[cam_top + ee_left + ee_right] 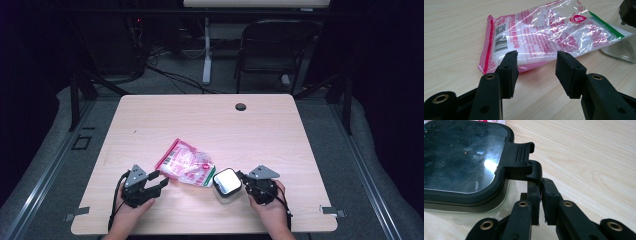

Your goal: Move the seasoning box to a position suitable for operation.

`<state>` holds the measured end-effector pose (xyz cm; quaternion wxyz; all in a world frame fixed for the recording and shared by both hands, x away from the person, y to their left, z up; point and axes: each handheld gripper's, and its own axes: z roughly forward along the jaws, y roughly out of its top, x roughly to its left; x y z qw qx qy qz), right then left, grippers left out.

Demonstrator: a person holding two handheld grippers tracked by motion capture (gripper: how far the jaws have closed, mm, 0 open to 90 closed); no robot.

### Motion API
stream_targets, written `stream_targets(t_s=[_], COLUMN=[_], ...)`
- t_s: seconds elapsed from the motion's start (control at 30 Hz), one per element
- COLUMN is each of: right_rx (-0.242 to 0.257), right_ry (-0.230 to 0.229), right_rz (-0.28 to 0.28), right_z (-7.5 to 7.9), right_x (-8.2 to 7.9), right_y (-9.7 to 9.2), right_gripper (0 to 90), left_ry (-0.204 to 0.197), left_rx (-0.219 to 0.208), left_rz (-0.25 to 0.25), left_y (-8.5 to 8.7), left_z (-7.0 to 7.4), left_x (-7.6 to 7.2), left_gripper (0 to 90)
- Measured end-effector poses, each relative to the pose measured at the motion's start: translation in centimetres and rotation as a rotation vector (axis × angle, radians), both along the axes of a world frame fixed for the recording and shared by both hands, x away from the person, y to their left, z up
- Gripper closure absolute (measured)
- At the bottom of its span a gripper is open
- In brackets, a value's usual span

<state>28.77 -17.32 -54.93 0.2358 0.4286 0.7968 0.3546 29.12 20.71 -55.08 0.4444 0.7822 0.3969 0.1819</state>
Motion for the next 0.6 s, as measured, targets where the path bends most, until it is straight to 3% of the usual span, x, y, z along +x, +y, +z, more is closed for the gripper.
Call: stream_targets(t_s=[0.27, 0.6], right_rx=[-0.001, 0.015], right_ry=[-0.011, 0.002], right_rz=[-0.03, -0.006], right_z=[0.3, 0.9], right_x=[-0.9, -2.8], right_y=[0.3, 0.0], right_gripper=[82.5, 80.0], left_ry=[-0.002, -0.011], left_rx=[-0.001, -0.01], left_rz=[-0.008, -0.026], left_y=[-0.2, -0.9], left_z=[0.1, 0.4], left_x=[-0.2, -0.5], left_gripper=[52.3, 52.6])
